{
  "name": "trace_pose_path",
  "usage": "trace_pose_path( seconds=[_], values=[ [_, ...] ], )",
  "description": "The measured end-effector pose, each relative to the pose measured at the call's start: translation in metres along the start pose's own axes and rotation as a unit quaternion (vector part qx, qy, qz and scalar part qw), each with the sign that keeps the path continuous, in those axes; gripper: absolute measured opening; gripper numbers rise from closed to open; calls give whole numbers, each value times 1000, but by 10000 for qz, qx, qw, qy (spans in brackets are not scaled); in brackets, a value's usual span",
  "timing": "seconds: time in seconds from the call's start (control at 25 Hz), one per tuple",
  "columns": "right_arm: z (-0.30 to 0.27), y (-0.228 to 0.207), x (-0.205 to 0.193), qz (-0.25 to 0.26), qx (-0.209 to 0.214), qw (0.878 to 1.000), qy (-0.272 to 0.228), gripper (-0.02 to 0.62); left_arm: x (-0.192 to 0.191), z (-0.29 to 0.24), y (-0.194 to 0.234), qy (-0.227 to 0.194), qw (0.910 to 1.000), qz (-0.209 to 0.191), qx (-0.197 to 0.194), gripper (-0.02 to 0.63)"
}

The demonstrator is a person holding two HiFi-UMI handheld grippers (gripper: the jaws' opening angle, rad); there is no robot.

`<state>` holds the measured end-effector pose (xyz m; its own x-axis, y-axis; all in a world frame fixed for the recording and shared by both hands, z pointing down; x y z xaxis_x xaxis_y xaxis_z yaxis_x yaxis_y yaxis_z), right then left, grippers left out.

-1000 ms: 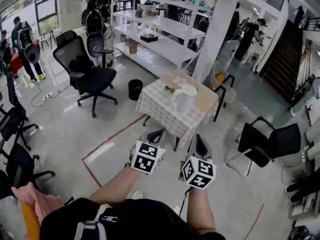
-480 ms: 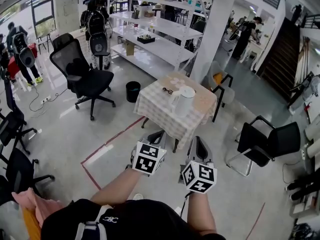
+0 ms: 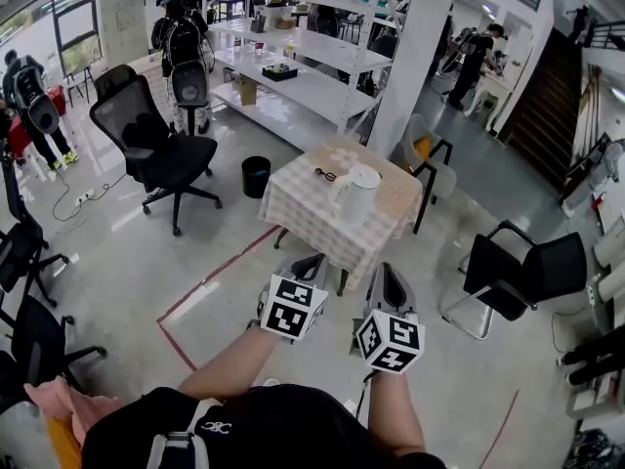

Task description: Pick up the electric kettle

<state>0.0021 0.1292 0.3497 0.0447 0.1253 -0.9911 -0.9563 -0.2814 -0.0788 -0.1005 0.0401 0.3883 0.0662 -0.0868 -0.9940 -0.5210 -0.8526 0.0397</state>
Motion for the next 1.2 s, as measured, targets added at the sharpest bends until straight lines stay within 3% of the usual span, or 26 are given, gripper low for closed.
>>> trace_pose_path(
  seconds=[0.28, 0.76, 1.2],
  values=[
    [-16, 5, -10, 24, -65, 10000, 19, -9, -7, -15, 14, 37, 9998, -45, -201, -5],
    [-35, -16, -32, -41, -602, 9981, 143, -9, -25, -57, 15, 145, 9975, 27, -698, -5],
    [-63, -21, -59, -244, -577, 9975, 319, -9, -49, -84, 39, 385, 9976, 117, -570, -5]
  ],
)
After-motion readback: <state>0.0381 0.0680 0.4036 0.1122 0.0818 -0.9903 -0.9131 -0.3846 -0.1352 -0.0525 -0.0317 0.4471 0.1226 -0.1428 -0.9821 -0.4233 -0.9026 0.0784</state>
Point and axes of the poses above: the fingertips, and each gripper's own axes: z backward along the fingers, y to its left, x out of its top, the point moved 3 cm from there along z, backward along the fingers, and after that the axes turned 10 degrees about -y, right-handed, at the moved point
